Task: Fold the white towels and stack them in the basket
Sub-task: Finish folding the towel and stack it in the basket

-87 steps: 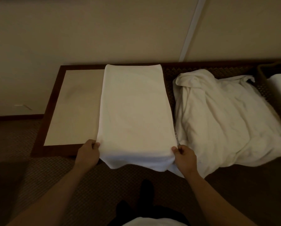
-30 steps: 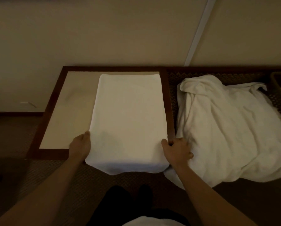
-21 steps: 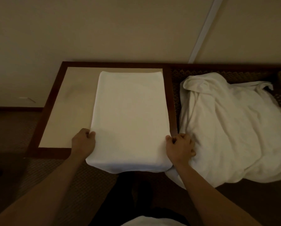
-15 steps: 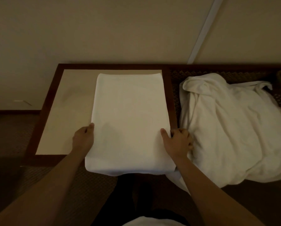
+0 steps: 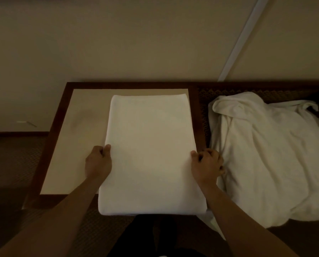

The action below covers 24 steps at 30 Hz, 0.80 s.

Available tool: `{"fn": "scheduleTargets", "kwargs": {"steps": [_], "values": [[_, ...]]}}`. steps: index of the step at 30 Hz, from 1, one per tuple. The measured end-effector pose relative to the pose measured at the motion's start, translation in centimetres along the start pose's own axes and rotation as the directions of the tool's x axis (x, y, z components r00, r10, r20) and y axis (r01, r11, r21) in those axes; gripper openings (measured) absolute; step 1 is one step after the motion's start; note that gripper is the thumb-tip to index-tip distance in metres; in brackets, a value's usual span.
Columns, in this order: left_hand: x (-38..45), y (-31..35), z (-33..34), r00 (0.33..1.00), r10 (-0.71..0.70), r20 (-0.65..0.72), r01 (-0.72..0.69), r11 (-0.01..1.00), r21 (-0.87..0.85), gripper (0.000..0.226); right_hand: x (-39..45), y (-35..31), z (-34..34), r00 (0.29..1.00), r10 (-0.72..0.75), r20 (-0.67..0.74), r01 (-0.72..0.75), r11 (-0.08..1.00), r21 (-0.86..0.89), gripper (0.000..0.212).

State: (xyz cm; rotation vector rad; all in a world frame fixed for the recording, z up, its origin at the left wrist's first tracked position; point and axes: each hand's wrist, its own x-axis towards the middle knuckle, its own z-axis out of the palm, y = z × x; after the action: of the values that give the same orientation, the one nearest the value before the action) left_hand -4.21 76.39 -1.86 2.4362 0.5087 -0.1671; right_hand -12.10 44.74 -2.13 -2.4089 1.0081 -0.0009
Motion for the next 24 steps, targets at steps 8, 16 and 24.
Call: {"fn": "scheduleTargets", "kwargs": {"steps": [8,16,24], "values": [[0.1,0.7,0.0,0.998,-0.032,-0.045,0.031,0.999,-0.026,0.056,0.5,-0.5,0.8,0.999,-0.005,-0.042,0.004,1.0,-0.016,0.036],[2.0,0.2,0.6,0.996,0.065,-0.055,-0.062,0.996,0.06,0.044,2.1,-0.2,1.8,0.992,-0.095,-0.087,0.088,0.993,-0.081,0.037],[0.8,-0.8,1.2,0.982,0.072,-0.172,-0.054,0.993,0.107,0.036,1.3,-0.4,2.4,0.973,-0.139,-0.186,0.114,0.984,-0.137,0.023]]}}
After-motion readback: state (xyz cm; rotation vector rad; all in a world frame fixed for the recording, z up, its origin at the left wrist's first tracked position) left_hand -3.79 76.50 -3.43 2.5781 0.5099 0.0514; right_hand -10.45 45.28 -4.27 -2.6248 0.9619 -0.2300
